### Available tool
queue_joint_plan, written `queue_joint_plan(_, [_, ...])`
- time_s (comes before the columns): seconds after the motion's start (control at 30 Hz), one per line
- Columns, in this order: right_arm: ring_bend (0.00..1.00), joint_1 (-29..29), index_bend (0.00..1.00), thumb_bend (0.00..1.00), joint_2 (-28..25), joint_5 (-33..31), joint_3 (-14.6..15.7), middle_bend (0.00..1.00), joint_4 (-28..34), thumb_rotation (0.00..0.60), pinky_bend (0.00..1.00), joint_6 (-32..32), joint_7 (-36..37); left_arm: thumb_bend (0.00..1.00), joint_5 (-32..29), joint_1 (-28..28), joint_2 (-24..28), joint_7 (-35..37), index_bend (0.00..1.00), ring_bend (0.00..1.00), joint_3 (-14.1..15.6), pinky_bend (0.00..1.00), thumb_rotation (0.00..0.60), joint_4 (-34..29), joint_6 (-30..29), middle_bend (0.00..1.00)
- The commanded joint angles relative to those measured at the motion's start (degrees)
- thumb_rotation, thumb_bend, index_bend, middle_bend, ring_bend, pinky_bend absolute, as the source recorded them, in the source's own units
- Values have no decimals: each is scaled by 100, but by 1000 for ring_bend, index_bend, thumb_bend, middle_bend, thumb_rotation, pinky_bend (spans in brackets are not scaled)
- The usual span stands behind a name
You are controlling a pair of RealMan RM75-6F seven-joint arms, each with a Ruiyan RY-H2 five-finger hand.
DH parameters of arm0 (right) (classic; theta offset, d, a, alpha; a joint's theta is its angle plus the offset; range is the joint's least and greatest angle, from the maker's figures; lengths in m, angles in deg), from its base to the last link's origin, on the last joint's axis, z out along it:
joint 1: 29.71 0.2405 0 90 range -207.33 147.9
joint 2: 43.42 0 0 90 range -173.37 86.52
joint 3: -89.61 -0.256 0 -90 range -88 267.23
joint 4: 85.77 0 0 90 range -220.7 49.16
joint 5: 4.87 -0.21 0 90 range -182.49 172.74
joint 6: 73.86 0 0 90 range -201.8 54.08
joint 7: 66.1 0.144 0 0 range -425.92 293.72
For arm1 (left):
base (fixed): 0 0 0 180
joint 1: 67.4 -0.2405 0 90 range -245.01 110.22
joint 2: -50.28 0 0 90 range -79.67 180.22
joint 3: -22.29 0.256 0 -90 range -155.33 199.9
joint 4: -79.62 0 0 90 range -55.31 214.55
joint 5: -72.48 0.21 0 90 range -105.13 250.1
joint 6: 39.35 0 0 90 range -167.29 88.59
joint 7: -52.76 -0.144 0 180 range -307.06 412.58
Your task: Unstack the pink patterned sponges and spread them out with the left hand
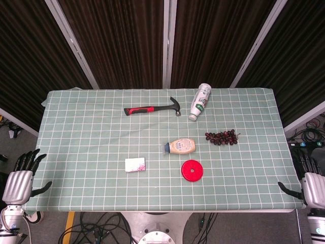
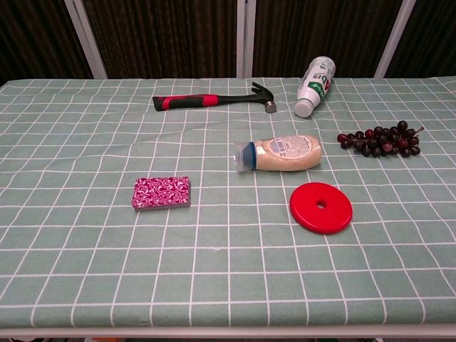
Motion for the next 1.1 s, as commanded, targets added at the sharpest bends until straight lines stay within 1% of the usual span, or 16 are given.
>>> queue_joint_plan(0.03, [0,-6,0,79,2,2,2,0,-8,600,0,6,8,177,-7,5,8,-5,159,0,-6,15,600,-7,5,46])
queue_joint_plan(0.53, [0,-3,0,80,-26,-40,-57,0,71,600,0,37,17,178,-20,22,65,6,159,0,-23,15,600,-42,22,46])
queue_joint_plan(0.73, [0,-20,0,80,-11,-10,-2,0,-12,600,0,16,-1,177,45,20,19,70,159,0,-4,15,600,-45,-16,47])
queue_joint_plan(1.0, [0,24,0,81,35,-43,-22,0,-94,600,0,-62,0,175,114,396,-129,165,159,0,-157,15,600,61,329,74])
queue_joint_plan(1.1, [0,49,0,87,73,-36,2,0,-106,600,0,-121,-49,151,151,549,-181,195,159,0,-214,15,600,58,448,85])
